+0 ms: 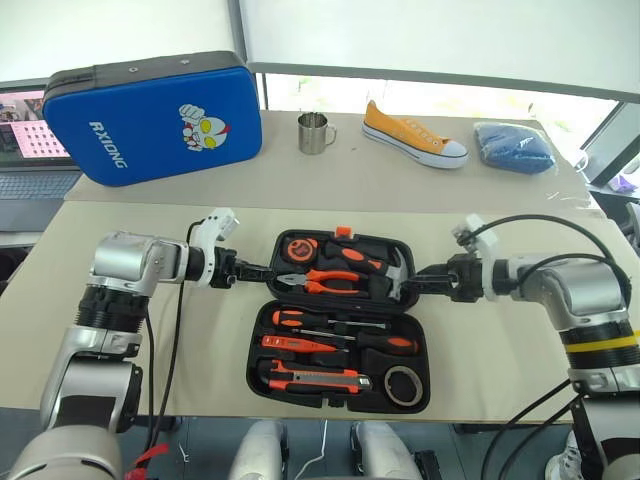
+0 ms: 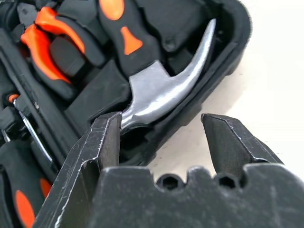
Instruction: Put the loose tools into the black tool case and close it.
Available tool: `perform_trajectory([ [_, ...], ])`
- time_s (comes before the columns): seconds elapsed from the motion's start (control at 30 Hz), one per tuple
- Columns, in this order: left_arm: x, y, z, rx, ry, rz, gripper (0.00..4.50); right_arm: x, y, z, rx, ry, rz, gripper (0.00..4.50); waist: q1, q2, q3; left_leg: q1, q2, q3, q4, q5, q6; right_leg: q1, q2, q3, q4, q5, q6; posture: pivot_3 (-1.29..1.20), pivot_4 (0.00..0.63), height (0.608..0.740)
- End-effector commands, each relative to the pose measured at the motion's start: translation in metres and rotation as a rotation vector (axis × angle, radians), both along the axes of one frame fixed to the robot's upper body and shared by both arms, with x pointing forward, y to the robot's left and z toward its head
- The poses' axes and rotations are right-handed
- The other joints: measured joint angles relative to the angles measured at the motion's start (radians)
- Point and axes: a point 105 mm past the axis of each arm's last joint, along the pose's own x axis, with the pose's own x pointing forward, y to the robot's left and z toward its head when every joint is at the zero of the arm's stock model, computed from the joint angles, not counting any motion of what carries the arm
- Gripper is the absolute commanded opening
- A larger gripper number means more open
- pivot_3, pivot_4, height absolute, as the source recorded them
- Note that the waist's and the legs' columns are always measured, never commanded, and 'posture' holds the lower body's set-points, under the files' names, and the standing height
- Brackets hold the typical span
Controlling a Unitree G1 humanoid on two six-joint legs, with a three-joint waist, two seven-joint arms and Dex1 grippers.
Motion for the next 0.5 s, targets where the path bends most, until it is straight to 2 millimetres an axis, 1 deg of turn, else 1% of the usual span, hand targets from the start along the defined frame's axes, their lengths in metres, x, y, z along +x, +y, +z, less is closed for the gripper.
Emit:
perform_trajectory([
  [0.03,0.003,-0.006,0.01,0.003,-0.055,-0.024,2.13,0.001,0.001,0.006,-0.009,-0.032,0.007,1.84,-0.001,0.0,0.0,0.0,0.0,0.0,0.0,0.0,0.0,0.0,0.0,0.0,0.0,0.0,0.0,0.0,0.15,0.739],
  [0.07,0.003,-0.007,0.01,-0.001,-0.054,-0.025,1.8,0.0,0.001,0.005,-0.018,-0.033,0.011,1.52,-0.001,0.0,0.0,0.0,0.0,0.0,0.0,0.0,0.0,0.0,0.0,0.0,0.0,0.0,0.0,0.0,0.15,0.739],
  [0.17,0.001,-0.009,0.012,-0.014,-0.052,-0.034,0.61,-0.004,0.0,0.003,-0.03,-0.027,0.025,0.37,-0.001,0.0,0.0,0.0,0.0,0.0,0.0,0.0,0.0,0.0,0.0,0.0,0.0,0.0,0.0,0.0,0.15,0.739],
  [0.2,0.001,-0.009,0.012,-0.014,-0.053,-0.035,0.37,-0.005,0.0,0.003,-0.03,-0.025,0.029,0.16,-0.001,0.0,0.0,0.001,0.0,0.0,0.0,0.0,0.0,0.001,0.0,0.0,0.0,0.0,0.0,0.0,0.15,0.739],
  [0.23,0.001,-0.009,0.012,-0.014,-0.054,-0.035,0.02,-0.007,0.0,0.002,-0.031,-0.023,0.037,0.01,-0.001,0.0,0.0,0.001,0.0,0.0,0.0,0.0,0.0,0.001,0.0,0.0,0.0,0.0,0.0,0.0,0.15,0.739],
  [0.4,0.0,-0.012,0.014,-0.03,-0.055,-0.041,0.02,-0.009,0.004,0.004,-0.013,-0.042,0.045,0.01,0.0,0.0,0.0,0.001,0.0,0.0,0.0,0.0,0.0,0.002,0.0,0.0,0.0,0.0,0.0,0.0,0.15,0.739],
  [0.5,-0.002,-0.016,0.018,-0.058,-0.078,-0.06,0.02,-0.004,0.009,0.012,0.021,-0.091,0.033,0.01,0.0,0.0,0.0,0.001,0.0,0.0,0.0,0.0,0.0,0.002,0.0,0.0,0.0,0.0,0.0,0.0,0.15,0.739],
])
